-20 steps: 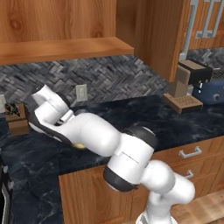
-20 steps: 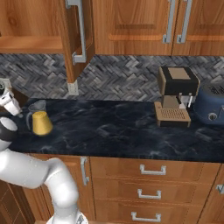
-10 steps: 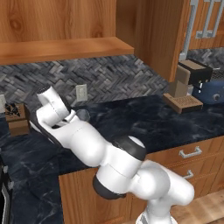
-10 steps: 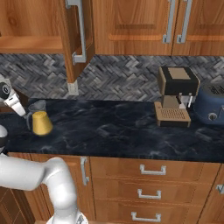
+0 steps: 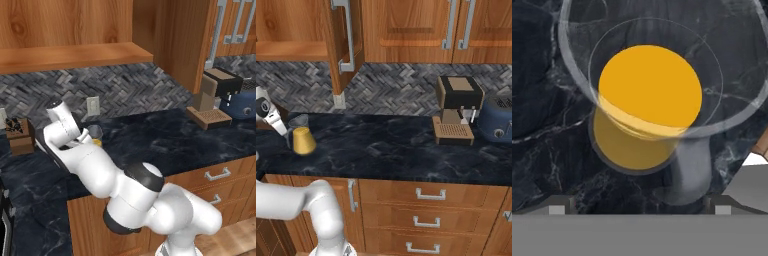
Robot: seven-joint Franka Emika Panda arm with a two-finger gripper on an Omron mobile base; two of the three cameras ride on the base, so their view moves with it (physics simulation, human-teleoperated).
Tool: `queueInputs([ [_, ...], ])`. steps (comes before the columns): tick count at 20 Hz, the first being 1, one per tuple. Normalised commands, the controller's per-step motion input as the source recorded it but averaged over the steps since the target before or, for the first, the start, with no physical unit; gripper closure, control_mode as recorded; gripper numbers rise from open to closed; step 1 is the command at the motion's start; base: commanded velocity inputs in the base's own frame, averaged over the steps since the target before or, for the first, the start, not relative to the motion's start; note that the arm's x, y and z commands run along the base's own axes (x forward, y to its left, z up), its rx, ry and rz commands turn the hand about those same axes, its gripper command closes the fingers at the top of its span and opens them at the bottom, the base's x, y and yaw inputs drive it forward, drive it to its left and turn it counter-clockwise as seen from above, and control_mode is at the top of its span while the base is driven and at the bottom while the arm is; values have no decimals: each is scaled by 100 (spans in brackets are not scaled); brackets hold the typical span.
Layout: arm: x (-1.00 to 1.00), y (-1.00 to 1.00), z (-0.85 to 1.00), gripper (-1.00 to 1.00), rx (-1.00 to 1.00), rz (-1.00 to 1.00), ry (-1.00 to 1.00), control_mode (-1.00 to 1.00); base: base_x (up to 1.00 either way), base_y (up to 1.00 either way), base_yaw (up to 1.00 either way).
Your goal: There is a tray on the dining counter. Grab the cup, mug, and pitcher and place them on the tray. The pitcher may be placed next to the tray if it cannot fit the tray.
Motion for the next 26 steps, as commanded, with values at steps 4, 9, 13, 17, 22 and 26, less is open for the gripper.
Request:
queueInputs([
  [4, 0, -4, 0, -100, 8, 0, 0, -100, 0, 0, 0],
  [9, 0, -19, -1, -100, 1, 0, 0, -100, 0, 0, 0],
  [13, 0, -18, -4, -100, 0, -1, 0, -100, 0, 0, 0],
  [17, 1, -1, -7, -100, 0, 0, 0, -100, 0, 0, 0],
  [22, 9, 0, -11, -100, 0, 0, 0, -100, 0, 0, 0],
  [26, 8, 0, -13, -100, 0, 0, 0, -100, 0, 0, 0],
])
